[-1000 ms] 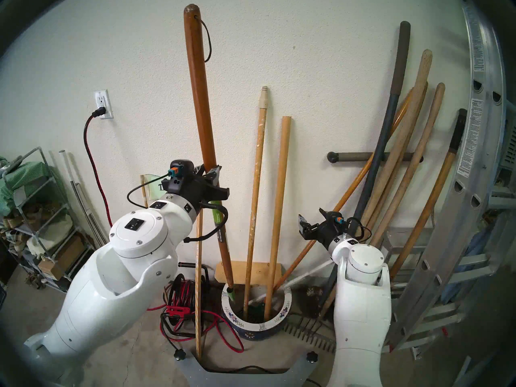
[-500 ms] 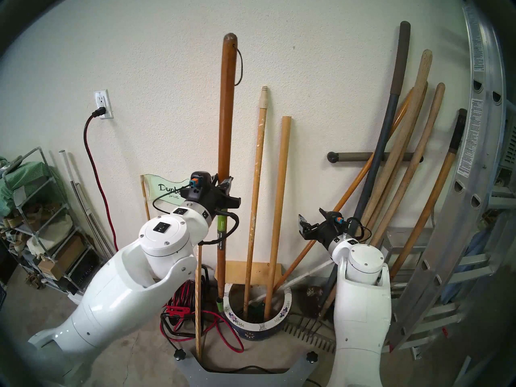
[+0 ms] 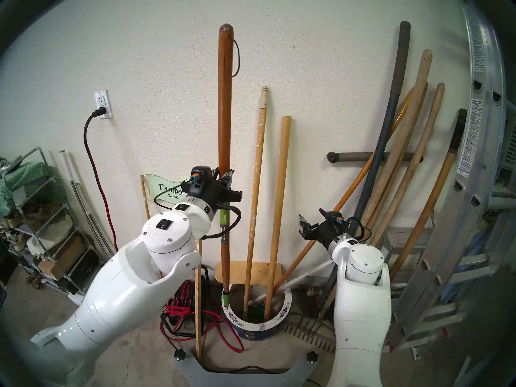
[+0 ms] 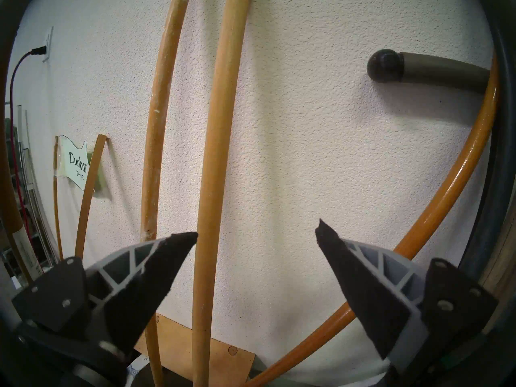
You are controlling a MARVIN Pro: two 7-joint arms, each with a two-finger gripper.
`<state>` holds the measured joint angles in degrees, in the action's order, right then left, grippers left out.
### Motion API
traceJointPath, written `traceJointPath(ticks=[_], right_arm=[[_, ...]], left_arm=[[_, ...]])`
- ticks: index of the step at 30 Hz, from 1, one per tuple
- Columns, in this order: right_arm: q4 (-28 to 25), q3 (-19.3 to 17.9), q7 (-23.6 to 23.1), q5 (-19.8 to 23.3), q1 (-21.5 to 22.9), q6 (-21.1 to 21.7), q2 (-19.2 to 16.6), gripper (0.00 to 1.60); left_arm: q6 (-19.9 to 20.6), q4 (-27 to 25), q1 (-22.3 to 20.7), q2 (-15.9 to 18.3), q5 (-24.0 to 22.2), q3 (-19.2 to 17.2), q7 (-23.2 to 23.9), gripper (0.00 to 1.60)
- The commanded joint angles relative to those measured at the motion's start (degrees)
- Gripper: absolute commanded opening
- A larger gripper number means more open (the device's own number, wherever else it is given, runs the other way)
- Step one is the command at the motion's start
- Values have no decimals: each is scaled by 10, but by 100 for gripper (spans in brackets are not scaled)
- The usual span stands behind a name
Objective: Put wooden sticks into the pot
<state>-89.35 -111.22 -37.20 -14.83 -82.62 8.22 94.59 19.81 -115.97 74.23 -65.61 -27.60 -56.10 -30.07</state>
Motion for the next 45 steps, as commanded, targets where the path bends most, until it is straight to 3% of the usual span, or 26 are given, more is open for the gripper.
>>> traceJointPath(ticks=[1, 8, 17, 24, 34, 45], right_arm=[[-2, 2, -1, 0, 1, -1, 1, 160], [-2, 2, -1, 0, 0, -1, 1, 160], [-2, 2, -1, 0, 1, -1, 1, 160], [-2, 2, -1, 0, 0, -1, 1, 160], [-2, 2, -1, 0, 1, -1, 1, 160], [-2, 2, -1, 0, 1, -1, 1, 160]], left_arm=[[-2, -13, -24, -6, 5, -6, 1, 0], [-20, 22, -26, -14, 8, 8, 12, 0], [-98, 75, 22, -31, 1, 24, 23, 0], [-135, 77, 25, -29, 11, 27, 20, 0], [-110, 35, 6, -19, 32, 16, -1, 0], [-90, 34, -27, -33, 45, 26, -1, 0]])
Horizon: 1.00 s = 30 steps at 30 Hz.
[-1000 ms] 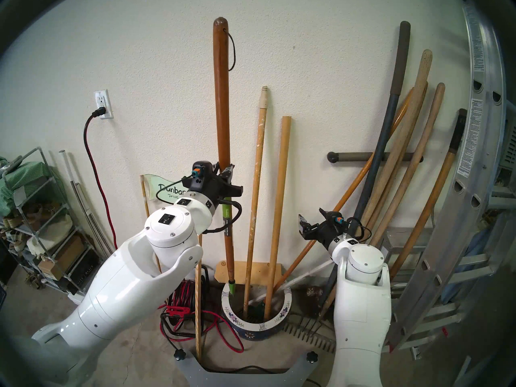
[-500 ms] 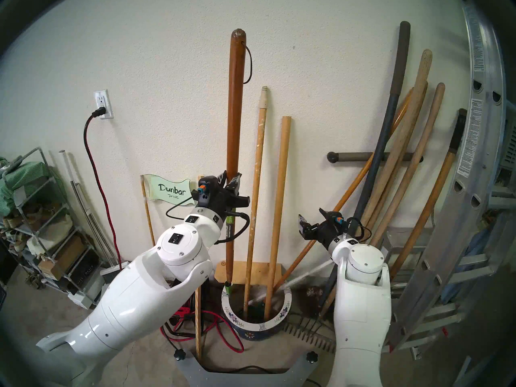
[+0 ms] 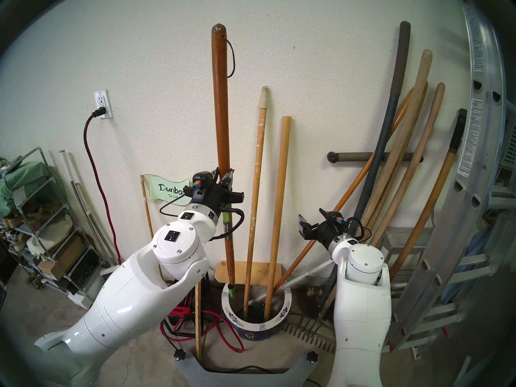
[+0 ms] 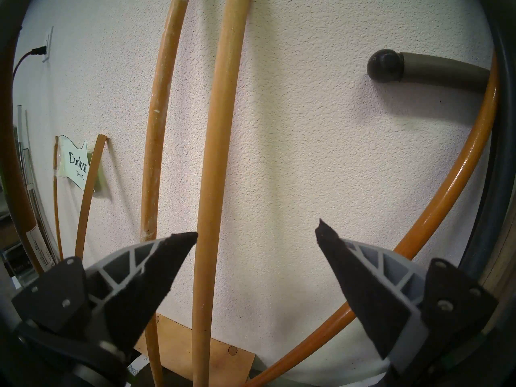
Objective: Put wooden sticks into the pot
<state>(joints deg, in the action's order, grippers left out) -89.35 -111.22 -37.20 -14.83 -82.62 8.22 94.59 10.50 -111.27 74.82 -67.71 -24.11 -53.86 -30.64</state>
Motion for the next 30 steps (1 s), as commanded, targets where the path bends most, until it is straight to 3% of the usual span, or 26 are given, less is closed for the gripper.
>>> traceJointPath(ticks=[1, 5, 11, 18, 19, 20, 24, 30], right_arm=[[-2, 2, -1, 0, 1, -1, 1, 160], [-2, 2, -1, 0, 0, -1, 1, 160], [-2, 2, -1, 0, 1, -1, 1, 160], [-2, 2, -1, 0, 1, -1, 1, 160], [-2, 2, -1, 0, 1, -1, 1, 160], [-2, 2, -1, 0, 0, -1, 1, 160], [-2, 2, -1, 0, 0, -1, 1, 160], [-2, 2, -1, 0, 0, -1, 1, 160]], left_arm=[[3, -9, -33, -15, 8, 4, 6, 0], [-14, 15, -27, -22, 5, 6, 9, 0], [-81, 77, 0, -27, 17, 13, 28, 0], [-127, 122, 24, -63, 22, -3, 50, 0], [-149, 130, 24, -61, 21, 1, 47, 0], [-139, 131, 30, -67, 28, -5, 44, 0], [-178, 156, 35, -58, 18, 1, 49, 0], [-170, 202, 23, -55, 30, 12, 66, 0]])
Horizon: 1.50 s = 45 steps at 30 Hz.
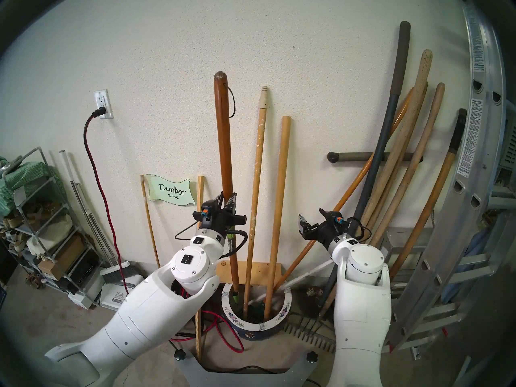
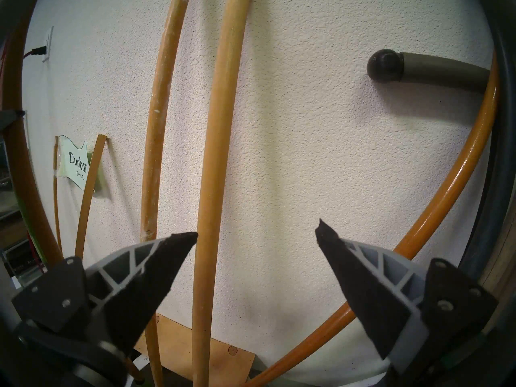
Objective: Put wooden sticks into the pot
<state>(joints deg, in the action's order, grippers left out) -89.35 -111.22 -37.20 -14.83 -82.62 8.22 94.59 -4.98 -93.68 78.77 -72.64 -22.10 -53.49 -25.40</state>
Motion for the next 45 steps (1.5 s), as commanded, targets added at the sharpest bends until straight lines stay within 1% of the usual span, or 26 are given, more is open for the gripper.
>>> traceJointPath(ticks=[1, 2, 4, 5, 14, 20, 23, 28, 35, 38, 42, 43, 45], right_arm=[[-2, 2, -1, 0, 0, -1, 1, 160], [-2, 2, -1, 0, 0, -1, 1, 160], [-2, 2, -1, 0, 0, -1, 1, 160], [-2, 2, -1, 0, 0, -1, 1, 160], [-2, 2, -1, 0, 0, -1, 1, 160], [-2, 2, -1, 0, 0, -1, 1, 160], [-2, 2, -1, 0, 0, -1, 1, 160], [-2, 2, -1, 0, 1, -1, 1, 160], [-2, 2, -1, 0, 1, -1, 1, 160], [-2, 2, -1, 0, 1, -1, 1, 160], [-2, 2, -1, 0, 1, -1, 1, 160], [-2, 2, -1, 0, 1, -1, 1, 160], [-2, 2, -1, 0, 1, -1, 1, 160]], left_arm=[[-13, 31, -19, -6, 8, 8, 17, 0], [-2, 31, -23, -3, 10, 11, 20, 0], [-3, 39, -28, -6, 9, 11, 23, 0], [4, 46, -31, -6, 7, 12, 27, 0], [1, 88, -44, -14, -3, 7, 40, 0], [11, 125, -60, -17, -24, 5, 69, 0], [9, 150, -70, -22, -27, 7, 80, 0], [1, 175, -77, -31, -36, 4, 88, 0], [20, 223, -112, -33, -28, 14, 110, 0], [26, 245, -129, -39, -31, 14, 119, 0], [27, 287, -151, -52, -35, 11, 134, 0], [27, 287, -151, -52, -35, 11, 134, 0], [26, 307, -162, -61, -41, 8, 142, 0]])
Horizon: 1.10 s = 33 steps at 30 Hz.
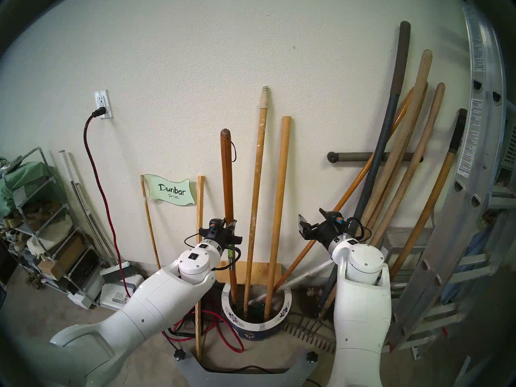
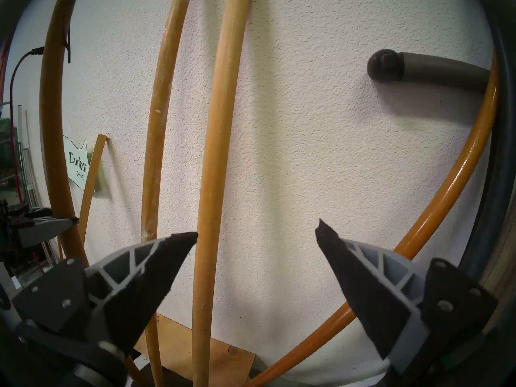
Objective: Put wooden sticks into the pot
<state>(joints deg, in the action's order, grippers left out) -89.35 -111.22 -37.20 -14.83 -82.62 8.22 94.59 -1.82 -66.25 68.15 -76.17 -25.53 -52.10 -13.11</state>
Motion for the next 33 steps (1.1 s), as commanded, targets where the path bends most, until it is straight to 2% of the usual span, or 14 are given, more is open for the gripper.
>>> traceJointPath(ticks=[1, 17, 33], right_arm=[[-2, 2, -1, 0, 1, -1, 1, 160], [-2, 2, -1, 0, 1, -1, 1, 160], [-2, 2, -1, 0, 1, -1, 1, 160]], left_arm=[[-5, 41, -60, -28, -7, -7, 22, 0], [-29, 174, -129, -67, -7, -1, 77, 0], [-38, 298, -194, -108, -3, 1, 102, 0]])
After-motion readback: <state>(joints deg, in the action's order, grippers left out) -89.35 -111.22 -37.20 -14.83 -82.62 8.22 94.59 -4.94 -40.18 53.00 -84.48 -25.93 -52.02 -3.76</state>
